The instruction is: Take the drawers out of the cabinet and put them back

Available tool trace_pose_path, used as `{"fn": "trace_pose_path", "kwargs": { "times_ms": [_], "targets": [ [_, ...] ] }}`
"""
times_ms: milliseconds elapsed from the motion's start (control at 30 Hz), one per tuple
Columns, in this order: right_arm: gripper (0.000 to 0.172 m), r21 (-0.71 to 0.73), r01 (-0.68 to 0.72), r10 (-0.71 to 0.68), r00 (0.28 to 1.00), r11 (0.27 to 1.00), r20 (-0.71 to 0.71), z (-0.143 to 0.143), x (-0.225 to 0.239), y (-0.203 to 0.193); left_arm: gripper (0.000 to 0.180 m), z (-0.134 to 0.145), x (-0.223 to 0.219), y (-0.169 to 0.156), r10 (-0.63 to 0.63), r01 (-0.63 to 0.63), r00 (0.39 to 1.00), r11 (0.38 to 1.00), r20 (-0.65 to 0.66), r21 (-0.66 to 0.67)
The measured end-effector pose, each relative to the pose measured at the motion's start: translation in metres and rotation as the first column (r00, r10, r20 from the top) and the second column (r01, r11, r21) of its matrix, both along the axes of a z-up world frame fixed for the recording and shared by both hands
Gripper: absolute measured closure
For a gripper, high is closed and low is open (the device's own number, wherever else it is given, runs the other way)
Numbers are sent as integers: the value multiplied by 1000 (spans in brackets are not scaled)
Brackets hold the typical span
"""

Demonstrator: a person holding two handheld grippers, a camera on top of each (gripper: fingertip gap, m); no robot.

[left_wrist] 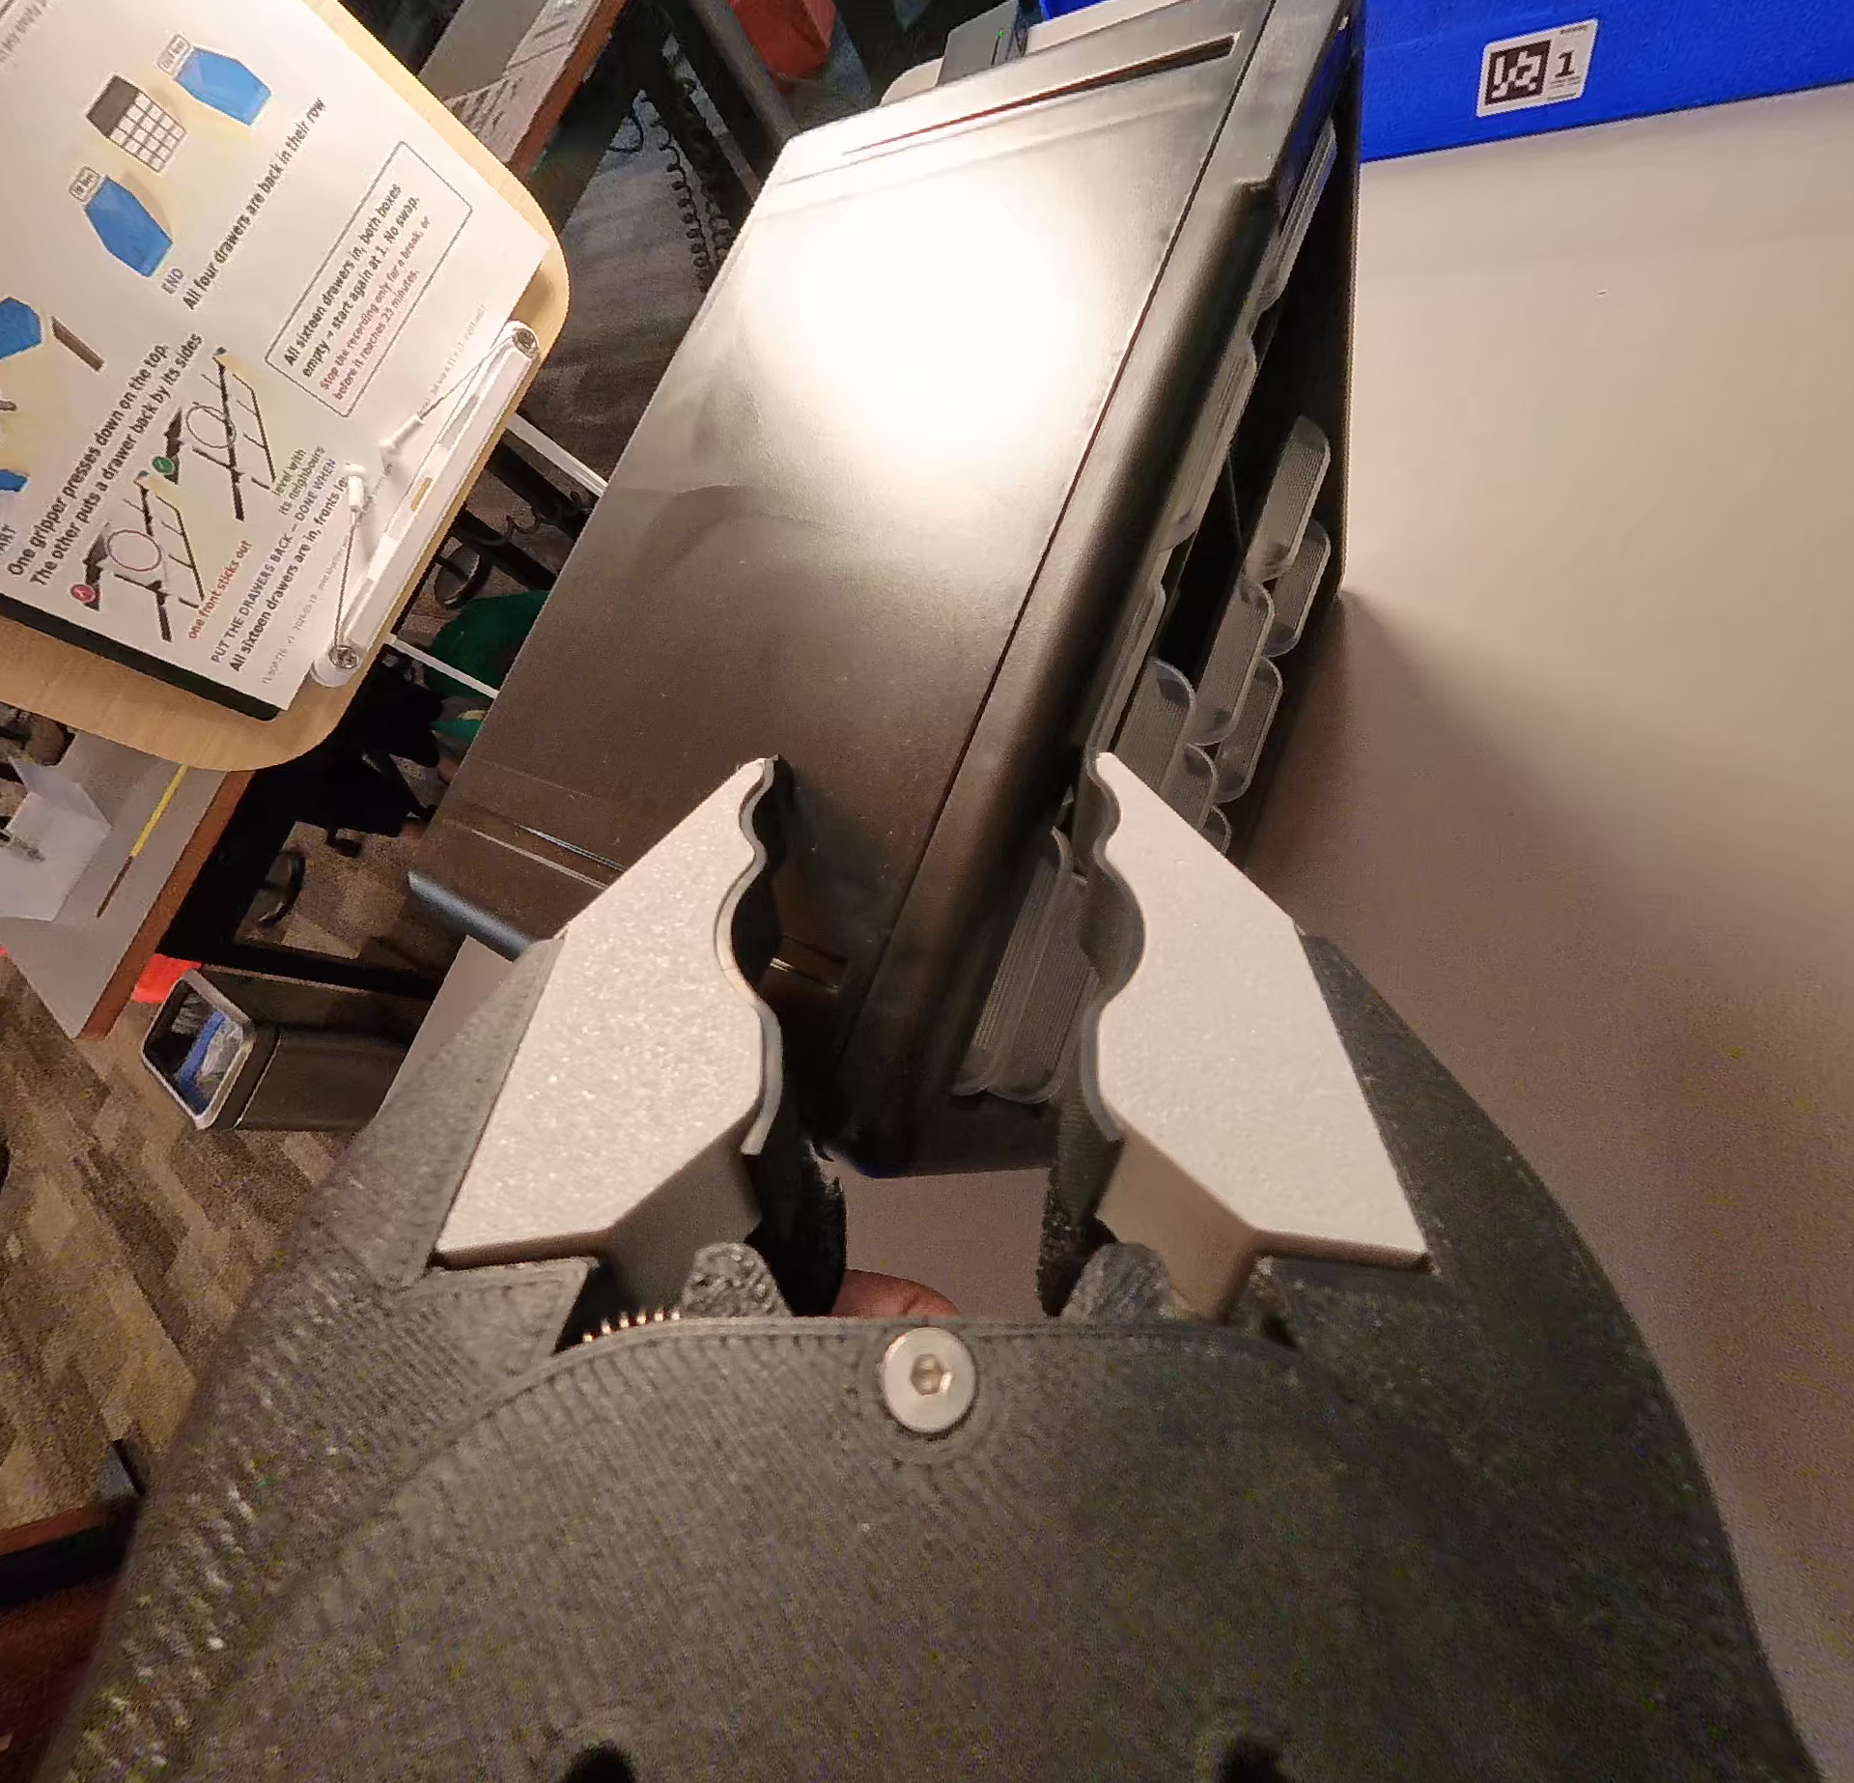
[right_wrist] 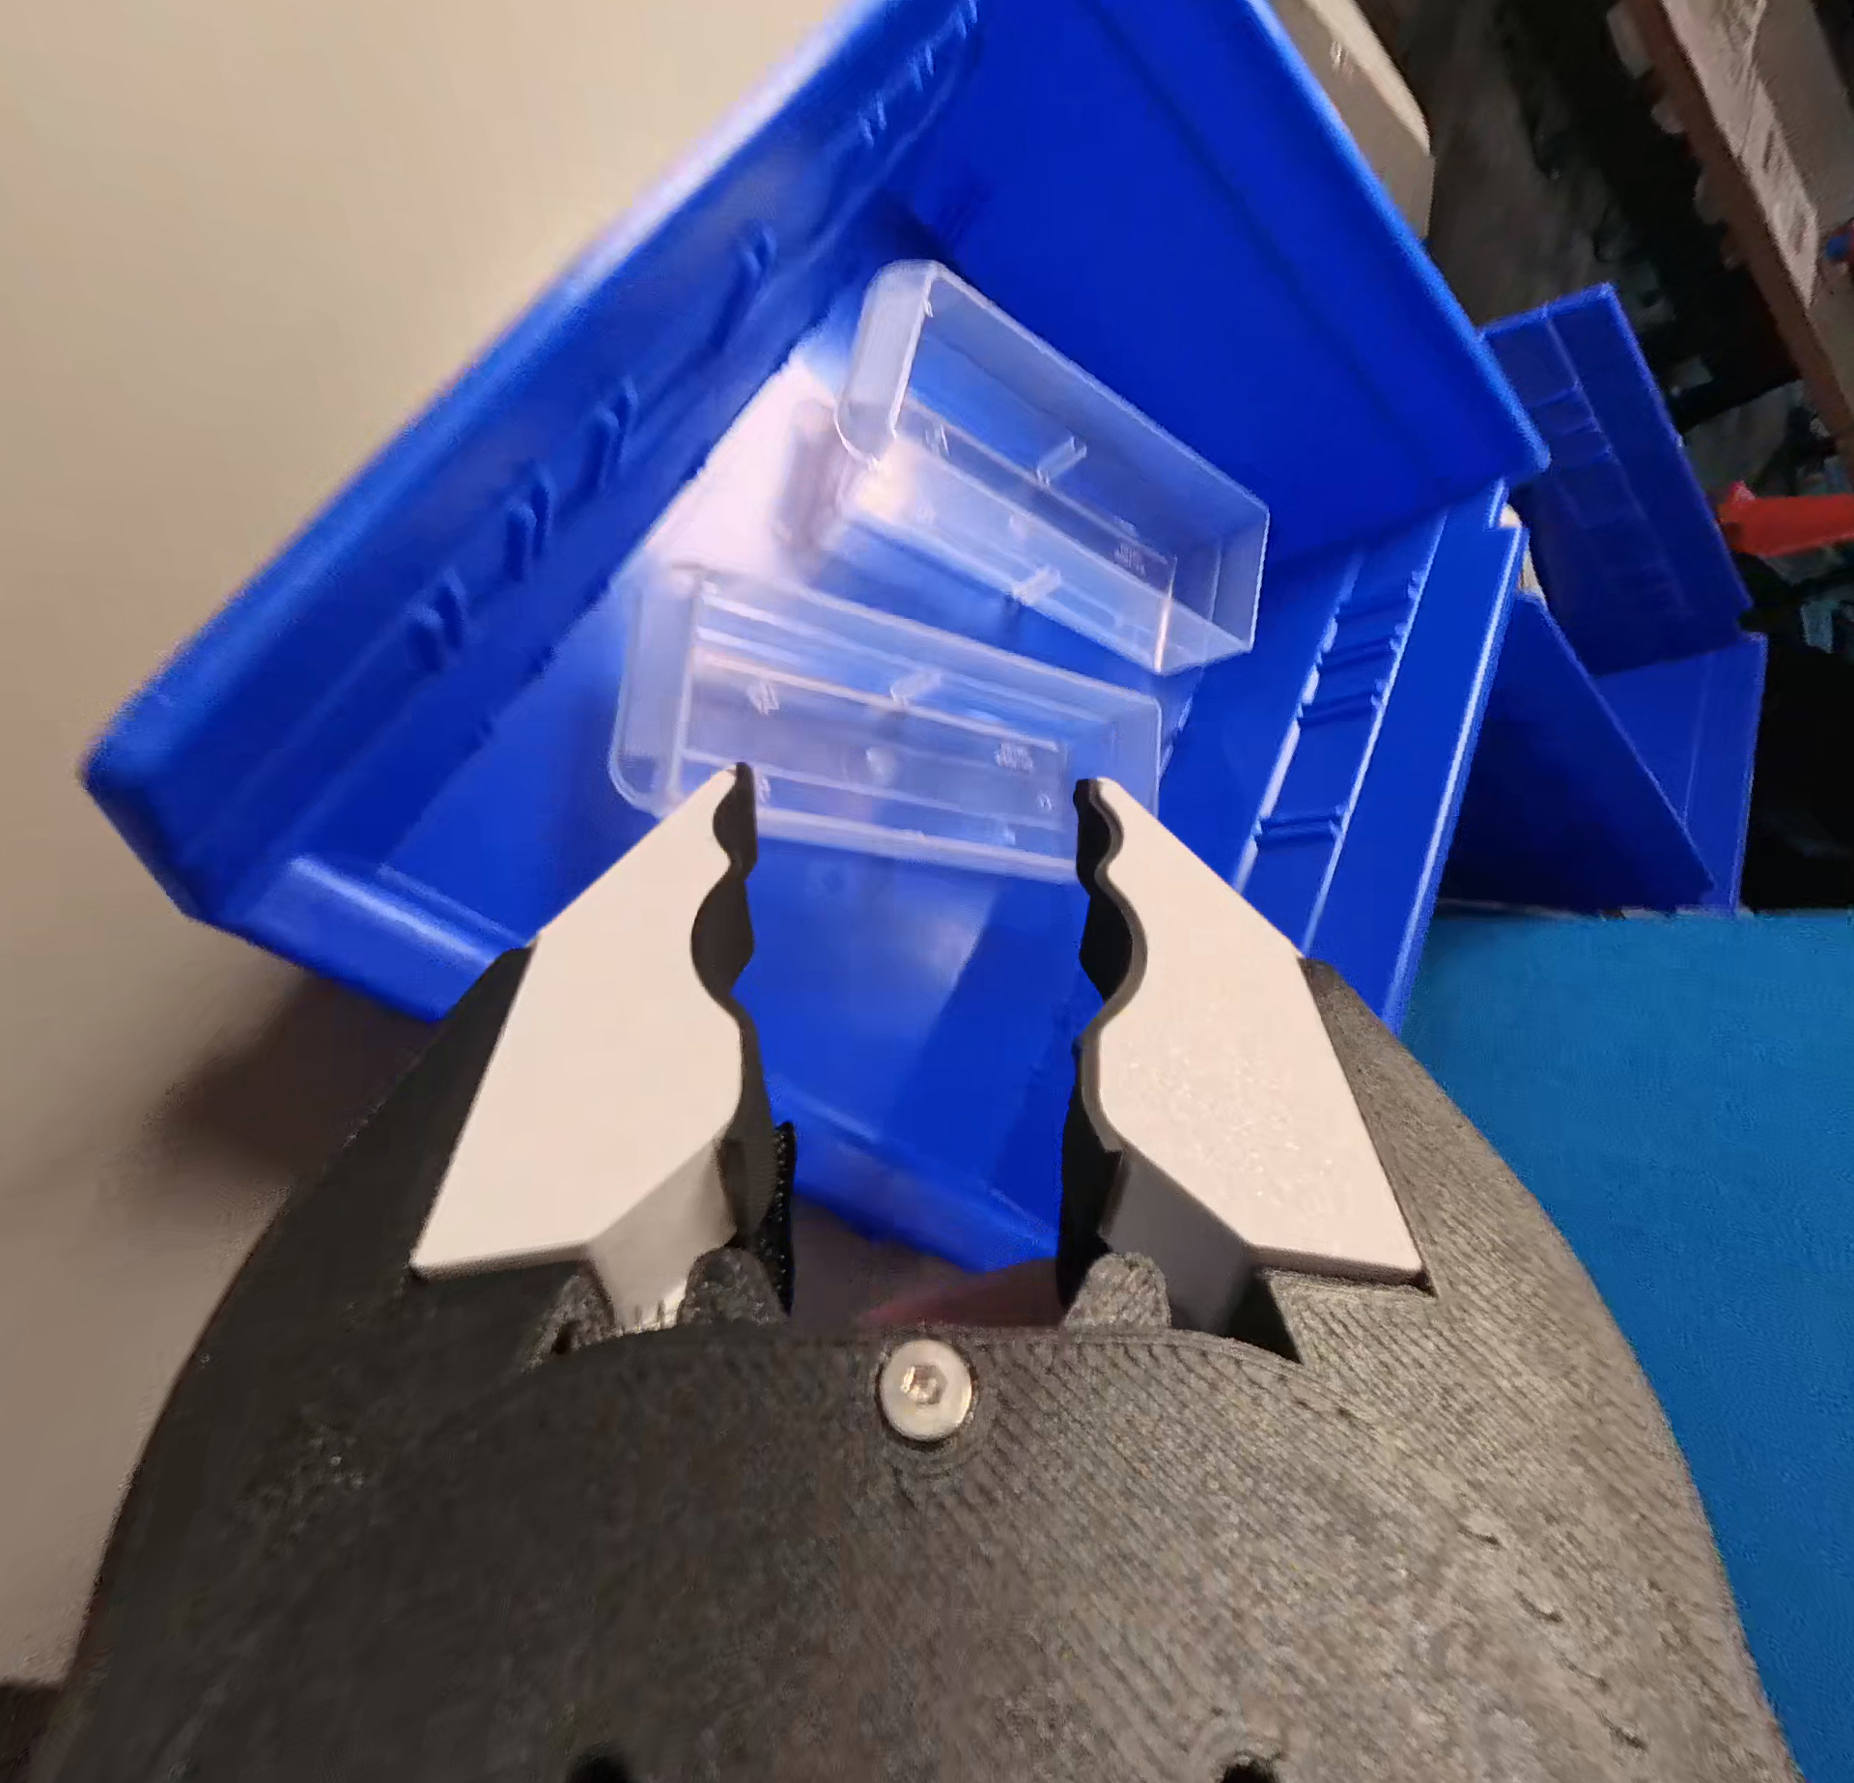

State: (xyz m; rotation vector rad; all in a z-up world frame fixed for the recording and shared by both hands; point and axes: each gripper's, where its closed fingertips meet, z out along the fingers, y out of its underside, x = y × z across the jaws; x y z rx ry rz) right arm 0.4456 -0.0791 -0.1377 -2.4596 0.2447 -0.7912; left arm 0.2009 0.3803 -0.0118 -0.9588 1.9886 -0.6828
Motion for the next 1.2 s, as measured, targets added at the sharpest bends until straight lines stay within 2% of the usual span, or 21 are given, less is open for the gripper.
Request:
{"fn": "trace_pose_path", "kwargs": {
  "times_ms": [100, 200, 233, 300, 400, 633, 733, 900, 1100, 1133, 1200],
  "targets": [
    [105, -154, 63, -64, 998, 986, 3, -12, 9, -27, 122, 0, 0, 0, 0, 0, 1000, 1000, -1, 0],
    [104, -276, 74, -86, 996, 958, -32, -35, 13, -33, 122, 0, 0, 0, 0, 0, 1000, 1000, 0, 1],
    [114, -292, 75, -92, 995, 954, -47, -39, 13, -30, 122, 0, 0, 0, 1, -1, 1000, 1000, 1, 1],
    [109, -248, 93, -102, 995, 964, -23, -34, 21, -18, 122, 0, 0, 0, 3, -3, 1000, 1000, 1, 1],
    [109, -210, 105, -121, 990, 972, -65, -37, 27, -7, 122, 0, 0, 0, 3, -3, 1000, 1000, 0, 1],
    [108, -283, 101, -119, 992, 954, -44, -48, 49, 0, 122, 0, 0, 0, -3, 3, 1000, 1000, 1, 0],
    [108, -269, 94, -105, 994, 958, -25, -46, 59, 9, 122, 0, 0, 0, -3, 3, 1000, 1000, 1, -1],
    [108, -255, 113, -110, 994, 960, 25, -21, 53, 9, 122, 0, 0, 0, -3, 3, 1000, 1000, 3, -4],
    [117, -70, 121, -106, 976, 990, 190, 48, 10, 11, 122, 0, 0, 0, -16, 16, 1000, 1000, -2, -13],
    [119, -19, 90, -84, 971, 996, 225, 61, -2, 20, 122, 0, 0, 0, -17, 17, 1000, 1000, -3, -16],
    [124, 101, -58, 29, 962, 993, 273, 83, -36, 56, 121, 0, 0, 0, -17, 17, 1000, 1000, -5, -19]
  ]
}}
